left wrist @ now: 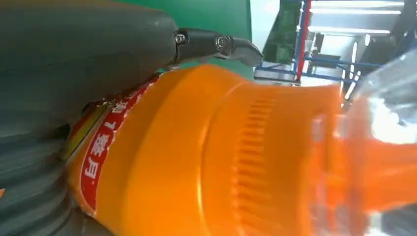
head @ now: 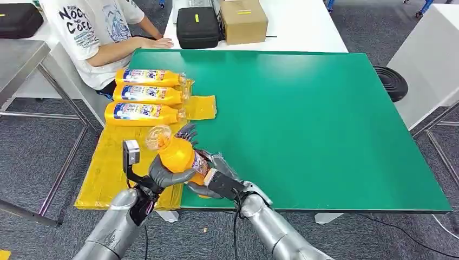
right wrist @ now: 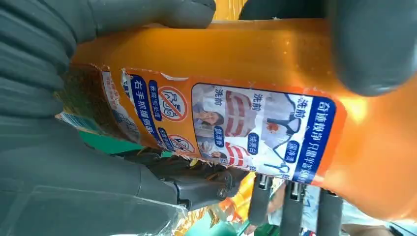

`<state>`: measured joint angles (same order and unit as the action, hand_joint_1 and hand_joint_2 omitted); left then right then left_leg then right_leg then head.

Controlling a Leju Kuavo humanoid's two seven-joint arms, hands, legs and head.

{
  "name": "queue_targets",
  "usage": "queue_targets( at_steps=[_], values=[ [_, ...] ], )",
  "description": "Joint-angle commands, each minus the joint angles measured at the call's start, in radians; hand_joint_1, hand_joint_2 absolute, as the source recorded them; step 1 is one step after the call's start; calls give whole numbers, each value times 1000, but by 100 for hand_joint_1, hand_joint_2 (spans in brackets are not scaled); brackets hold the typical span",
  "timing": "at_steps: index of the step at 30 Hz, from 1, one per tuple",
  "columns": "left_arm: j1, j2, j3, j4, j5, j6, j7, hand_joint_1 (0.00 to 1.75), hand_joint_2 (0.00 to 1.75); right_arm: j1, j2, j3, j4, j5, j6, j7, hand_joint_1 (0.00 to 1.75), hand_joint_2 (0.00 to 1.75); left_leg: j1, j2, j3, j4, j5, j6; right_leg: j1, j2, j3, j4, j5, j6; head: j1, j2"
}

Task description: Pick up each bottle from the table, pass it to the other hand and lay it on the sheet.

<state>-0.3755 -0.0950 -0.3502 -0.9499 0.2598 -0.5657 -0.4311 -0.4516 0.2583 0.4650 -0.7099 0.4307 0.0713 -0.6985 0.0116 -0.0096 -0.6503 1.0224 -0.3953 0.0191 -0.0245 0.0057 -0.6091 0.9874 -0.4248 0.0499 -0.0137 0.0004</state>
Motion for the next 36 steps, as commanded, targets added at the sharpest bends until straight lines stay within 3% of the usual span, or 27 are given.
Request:
queue_targets(
  at_steps=[1, 13, 23, 36],
  values=[
    [-68, -3, -63, 92, -46, 52, -6, 0, 175, -54, 3, 75, 94, 1, 19, 0, 175, 175, 0, 0, 4, 0, -2, 0, 1, -1, 4, -1, -2, -2, -1, 0],
    [-64, 0, -57, 83, -38, 24, -37, 0, 175, -60, 6, 91, 110, 5, 33, 0, 175, 175, 0, 0, 2, 0, -1, 0, 1, -1, 2, 0, -1, -2, -1, 0],
    [-40, -11, 30, 29, 126, -73, -53, 0, 175, -72, -4, 119, 155, 11, 44, 0, 175, 175, 1, -1, 4, 0, -1, 0, 2, -2, 5, -1, -2, -3, -1, 0],
    [-40, -4, -11, 16, 139, -101, -45, 0, 175, -89, -3, 142, 178, 10, 51, 0, 175, 175, 1, -2, 3, 0, -1, 0, 1, -3, 4, -1, -2, -2, -1, 0]
  ],
)
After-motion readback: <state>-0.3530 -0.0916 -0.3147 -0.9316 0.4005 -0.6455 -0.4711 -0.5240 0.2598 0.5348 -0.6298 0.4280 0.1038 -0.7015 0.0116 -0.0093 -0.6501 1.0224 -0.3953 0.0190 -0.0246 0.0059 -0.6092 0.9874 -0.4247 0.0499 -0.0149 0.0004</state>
